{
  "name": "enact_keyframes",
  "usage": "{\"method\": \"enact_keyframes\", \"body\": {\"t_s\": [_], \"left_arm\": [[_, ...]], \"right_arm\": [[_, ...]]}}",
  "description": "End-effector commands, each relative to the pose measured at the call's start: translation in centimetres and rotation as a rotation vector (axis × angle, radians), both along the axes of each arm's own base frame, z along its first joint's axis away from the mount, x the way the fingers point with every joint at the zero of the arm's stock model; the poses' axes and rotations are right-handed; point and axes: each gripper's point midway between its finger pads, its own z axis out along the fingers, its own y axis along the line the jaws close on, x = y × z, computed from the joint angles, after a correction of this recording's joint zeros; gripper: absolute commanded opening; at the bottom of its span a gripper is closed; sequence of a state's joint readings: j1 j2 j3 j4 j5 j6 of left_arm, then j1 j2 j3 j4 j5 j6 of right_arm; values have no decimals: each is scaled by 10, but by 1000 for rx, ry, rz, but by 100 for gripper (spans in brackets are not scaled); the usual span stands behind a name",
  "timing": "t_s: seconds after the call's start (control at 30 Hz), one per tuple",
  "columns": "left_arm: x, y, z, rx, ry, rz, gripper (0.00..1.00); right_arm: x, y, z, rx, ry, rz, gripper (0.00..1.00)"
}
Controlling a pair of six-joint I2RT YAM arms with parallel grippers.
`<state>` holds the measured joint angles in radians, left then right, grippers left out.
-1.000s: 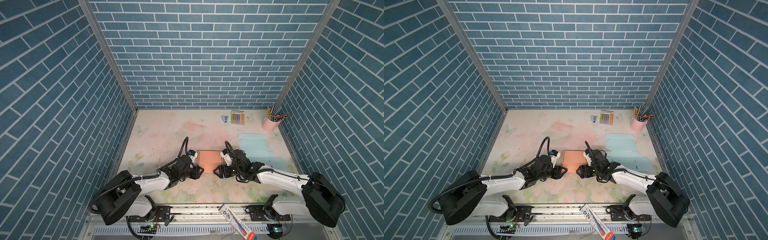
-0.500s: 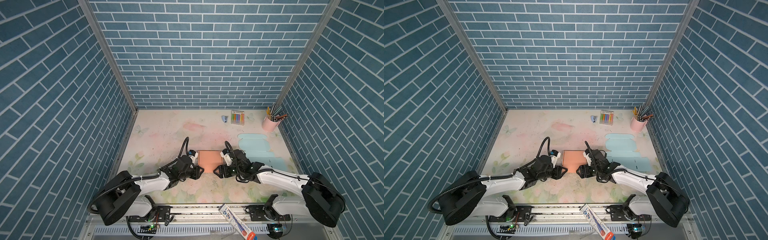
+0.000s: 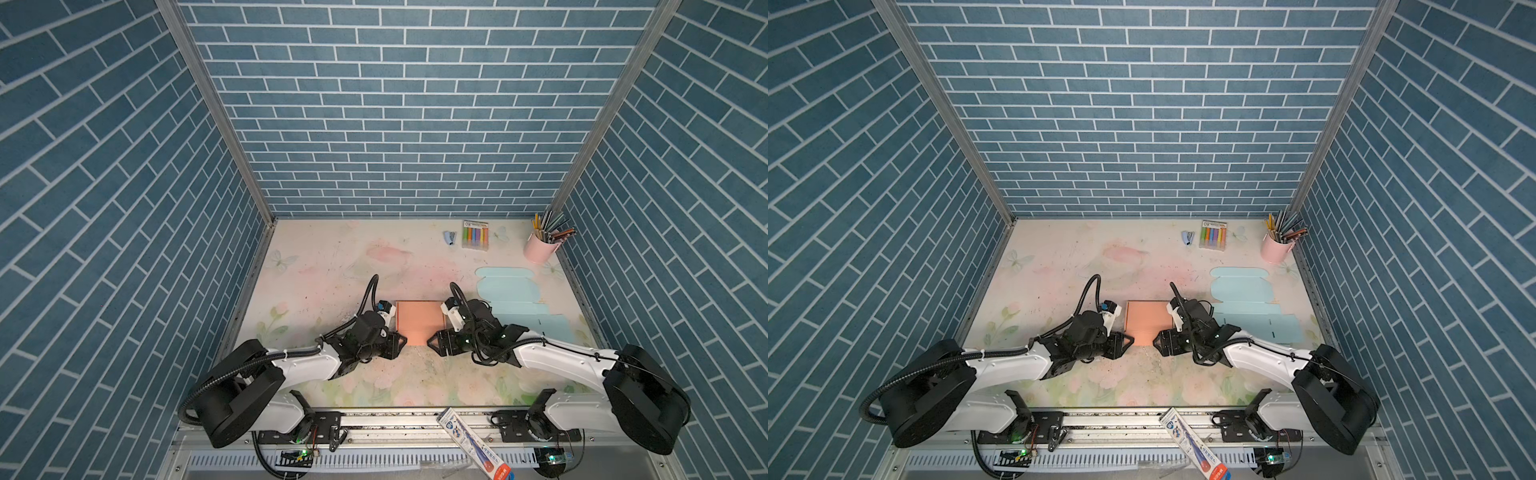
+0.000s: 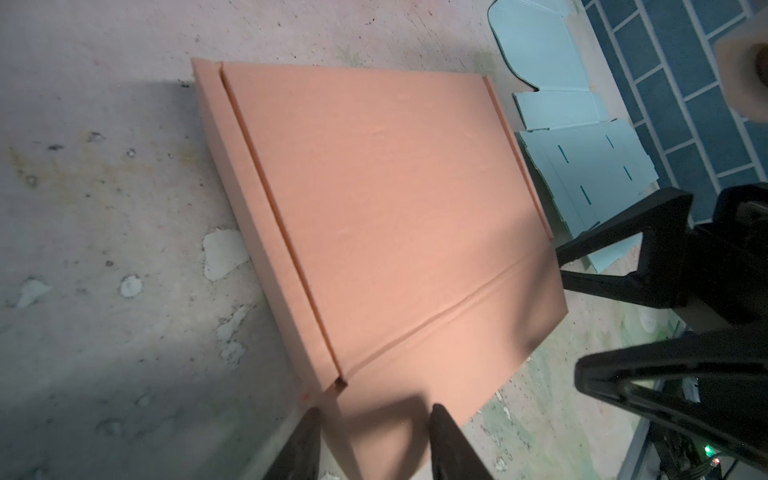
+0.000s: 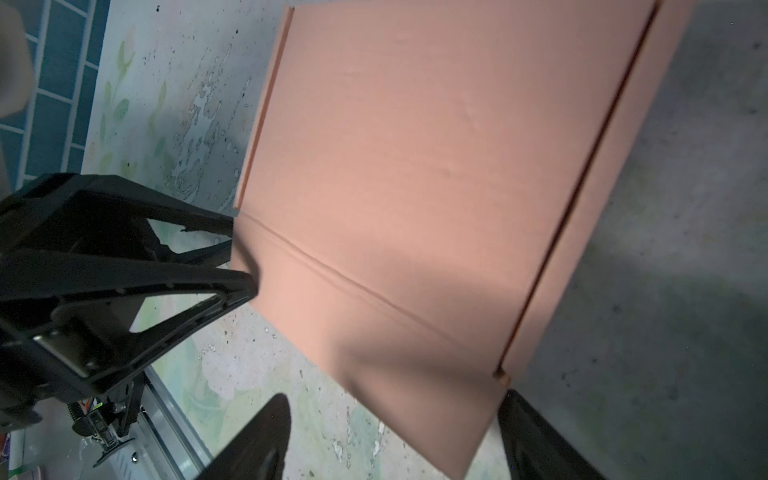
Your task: Fold the paper box
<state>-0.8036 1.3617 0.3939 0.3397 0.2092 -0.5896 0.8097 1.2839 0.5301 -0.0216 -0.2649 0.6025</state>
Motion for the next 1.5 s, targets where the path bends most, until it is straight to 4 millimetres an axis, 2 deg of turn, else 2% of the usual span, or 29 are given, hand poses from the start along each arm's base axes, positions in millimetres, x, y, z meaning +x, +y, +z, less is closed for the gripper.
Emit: {"method": "enact_keyframes", "body": {"t_s": [0.0, 0.33, 1.1, 1.47], "left_arm": [[3, -1, 0, 2, -17, 4, 43], [2, 0, 0, 1, -17, 4, 38], [6, 2, -1, 9, -30, 19, 36], [5, 2, 3, 0, -33, 16, 36]], "right_arm": [[0, 0, -2, -6, -7, -6, 79], [0, -3, -3, -11, -11, -9, 78], [2, -6, -8, -33, -26, -17, 78], [1, -2, 0, -5, -36, -2, 75]]}}
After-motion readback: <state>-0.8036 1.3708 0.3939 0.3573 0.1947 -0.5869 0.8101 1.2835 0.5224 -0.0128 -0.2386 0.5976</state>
